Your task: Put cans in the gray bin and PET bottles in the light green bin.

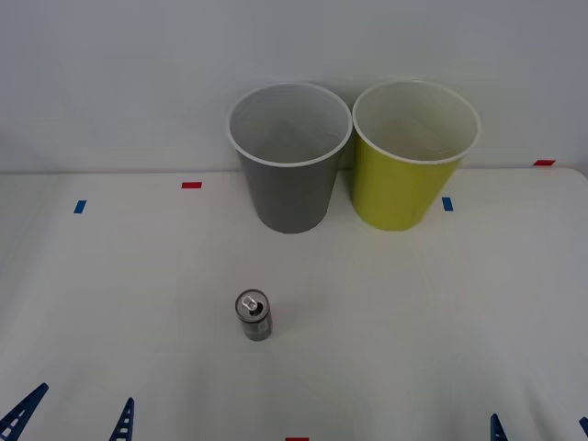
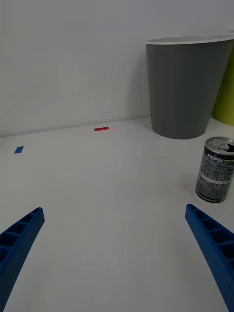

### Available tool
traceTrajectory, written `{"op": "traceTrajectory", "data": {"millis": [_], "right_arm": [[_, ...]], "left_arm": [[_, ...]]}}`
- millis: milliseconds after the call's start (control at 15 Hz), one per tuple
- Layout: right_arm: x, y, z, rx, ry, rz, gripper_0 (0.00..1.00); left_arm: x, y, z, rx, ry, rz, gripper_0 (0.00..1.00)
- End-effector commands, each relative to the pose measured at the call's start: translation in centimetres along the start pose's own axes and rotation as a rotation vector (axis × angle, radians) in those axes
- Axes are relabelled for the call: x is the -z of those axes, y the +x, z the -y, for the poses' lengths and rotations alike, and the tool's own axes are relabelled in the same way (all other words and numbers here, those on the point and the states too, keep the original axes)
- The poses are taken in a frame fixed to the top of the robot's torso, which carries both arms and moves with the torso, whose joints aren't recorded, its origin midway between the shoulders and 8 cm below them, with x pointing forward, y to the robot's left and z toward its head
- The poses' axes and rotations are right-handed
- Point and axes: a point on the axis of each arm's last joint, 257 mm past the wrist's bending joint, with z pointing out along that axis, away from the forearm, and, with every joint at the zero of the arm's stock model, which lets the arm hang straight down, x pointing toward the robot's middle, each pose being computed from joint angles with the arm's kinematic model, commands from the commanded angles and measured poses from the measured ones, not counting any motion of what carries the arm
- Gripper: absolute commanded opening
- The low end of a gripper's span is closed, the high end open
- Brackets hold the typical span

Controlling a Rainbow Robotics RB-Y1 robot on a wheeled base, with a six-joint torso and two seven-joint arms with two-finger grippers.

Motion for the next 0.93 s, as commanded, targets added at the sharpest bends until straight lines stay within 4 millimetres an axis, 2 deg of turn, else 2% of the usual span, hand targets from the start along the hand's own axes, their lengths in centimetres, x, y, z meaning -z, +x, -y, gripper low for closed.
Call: {"op": "traceTrajectory", "data": {"millis": [67,933], "right_arm": [[0.00,0.00,0.00,0.000,0.000,0.000,1.00],[0.00,0.00,0.00,0.000,0.000,0.000,1.00]], "left_arm": [[0.00,0.00,0.00,0.000,0.000,0.000,1.00],[0.00,0.00,0.00,0.000,0.000,0.000,1.00]]}}
